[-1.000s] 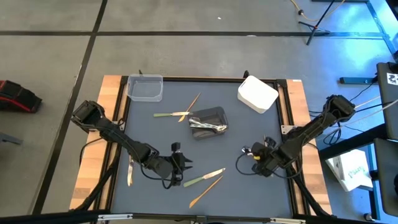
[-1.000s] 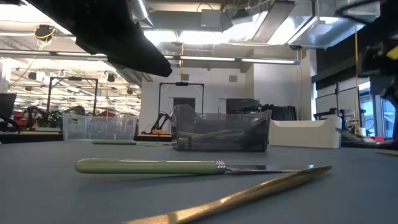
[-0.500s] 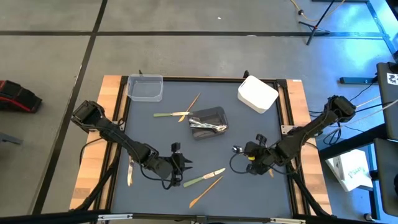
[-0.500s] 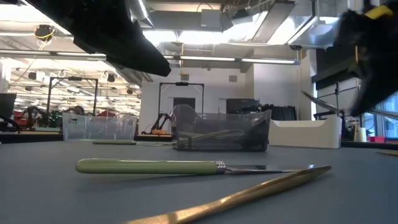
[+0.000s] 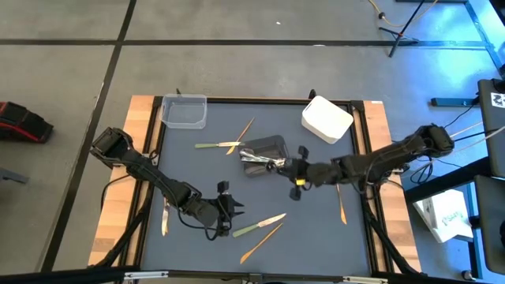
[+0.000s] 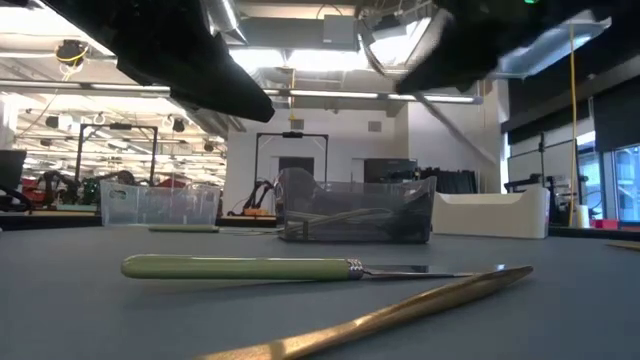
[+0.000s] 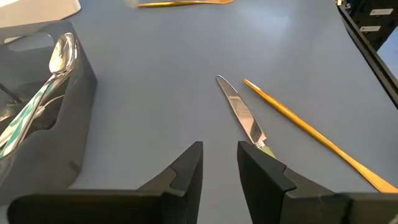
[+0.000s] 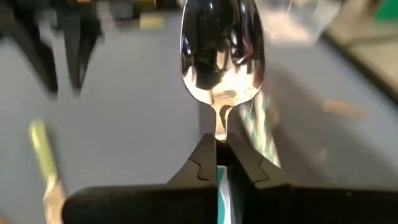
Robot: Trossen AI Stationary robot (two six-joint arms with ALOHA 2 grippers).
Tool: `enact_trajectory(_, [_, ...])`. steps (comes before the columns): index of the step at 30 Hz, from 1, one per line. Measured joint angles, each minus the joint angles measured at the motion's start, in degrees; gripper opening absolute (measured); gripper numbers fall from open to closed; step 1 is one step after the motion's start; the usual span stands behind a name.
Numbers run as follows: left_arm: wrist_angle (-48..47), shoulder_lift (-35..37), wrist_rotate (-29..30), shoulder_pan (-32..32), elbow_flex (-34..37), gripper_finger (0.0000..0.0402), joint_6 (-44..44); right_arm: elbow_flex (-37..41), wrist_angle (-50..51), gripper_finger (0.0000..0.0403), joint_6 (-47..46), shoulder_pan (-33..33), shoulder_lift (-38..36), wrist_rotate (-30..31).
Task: Sort silverware by color (type)
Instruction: Put the blue spoon into the black bin
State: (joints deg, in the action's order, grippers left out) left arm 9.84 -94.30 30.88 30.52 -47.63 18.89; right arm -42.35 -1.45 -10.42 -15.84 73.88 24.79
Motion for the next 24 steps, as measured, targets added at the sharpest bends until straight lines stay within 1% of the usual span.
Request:
enact_trajectory(6, [0.45,0.00,0.08,-0.12,-0.01,0.0095,0.00,-0.04,-11.59,0.0002,10.25,7.82,2.02,-4.78])
enact_trajectory(13, [0.84,0.00,0.12,-0.13,-0.03,0.0095,-0.01,-0.04,-19.88,0.0002,14.01,15.16,7.90,-10.65])
enact_trajectory(16, [0.84,0.00,0.12,-0.13,-0.03,0.0095,-0.01,-0.04,-21.31,0.0002,14.12,17.21,10.24,-11.95])
enact_trajectory(19, [0.95,0.00,0.12,-0.13,-0.03,0.0095,-0.01,-0.04,-20.66,0.0003,13.70,18.61,12.32,-12.42])
enact_trajectory(24, [0.99,0.00,0.12,-0.13,-0.03,0.0095,-0.01,-0.04,-19.62,0.0003,13.27,18.49,14.76,-12.41])
